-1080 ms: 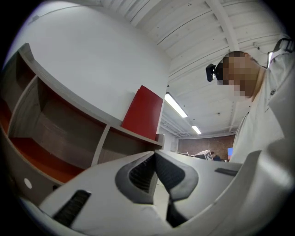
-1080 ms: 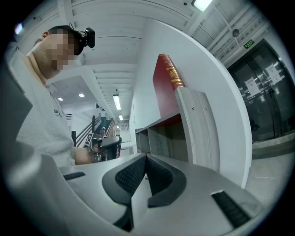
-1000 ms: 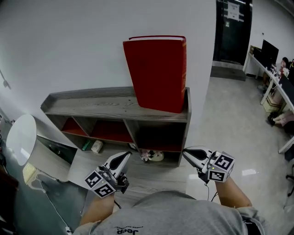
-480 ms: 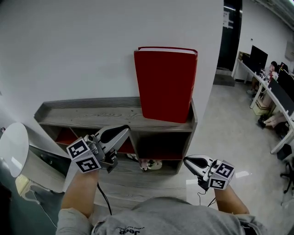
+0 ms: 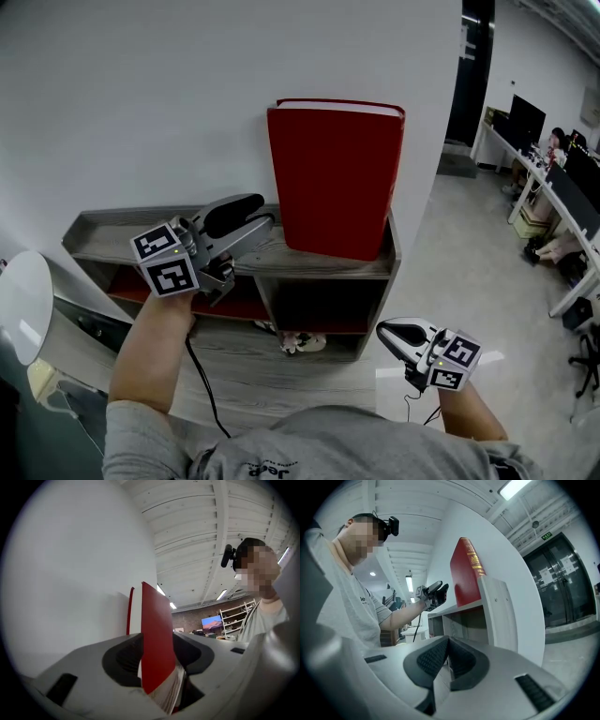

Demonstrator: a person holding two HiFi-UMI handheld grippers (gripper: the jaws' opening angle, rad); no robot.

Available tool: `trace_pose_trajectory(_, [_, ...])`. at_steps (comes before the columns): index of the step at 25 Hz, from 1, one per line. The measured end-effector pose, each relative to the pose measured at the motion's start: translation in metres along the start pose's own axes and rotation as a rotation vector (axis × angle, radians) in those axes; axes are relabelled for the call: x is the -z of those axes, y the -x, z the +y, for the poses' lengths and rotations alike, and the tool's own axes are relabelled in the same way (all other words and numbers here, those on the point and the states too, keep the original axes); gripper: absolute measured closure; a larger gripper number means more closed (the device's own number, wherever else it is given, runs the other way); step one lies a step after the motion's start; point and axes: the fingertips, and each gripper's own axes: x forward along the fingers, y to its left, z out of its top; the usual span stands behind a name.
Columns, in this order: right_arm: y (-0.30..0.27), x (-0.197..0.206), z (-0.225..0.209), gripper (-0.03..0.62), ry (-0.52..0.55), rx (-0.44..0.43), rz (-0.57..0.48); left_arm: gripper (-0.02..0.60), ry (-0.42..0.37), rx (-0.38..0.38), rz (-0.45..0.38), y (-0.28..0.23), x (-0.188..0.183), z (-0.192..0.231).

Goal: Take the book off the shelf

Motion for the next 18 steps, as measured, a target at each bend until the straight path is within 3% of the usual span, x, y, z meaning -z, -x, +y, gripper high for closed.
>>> trace_pose_trajectory(7, [0.003, 0.001, -0.004, 0.583, -0.006, -0.004, 0.000, 0.140, 0.072, 0.058, 0.084, -0.038, 0.004, 0.028])
trace_pose_trajectory(12, [0.008, 0.003, -0.009, 0.583, -0.017, 0.005, -0.003, 0.120, 0.077, 0.081, 0.127, -0.059, 0.011, 0.040])
trace_pose_trajectory(18, [0.016, 0.005, -0.014, 0.583, -0.027, 0.015, -0.011, 0.118, 0.070, 0.189, 0.173, -0.078, 0.021, 0.027])
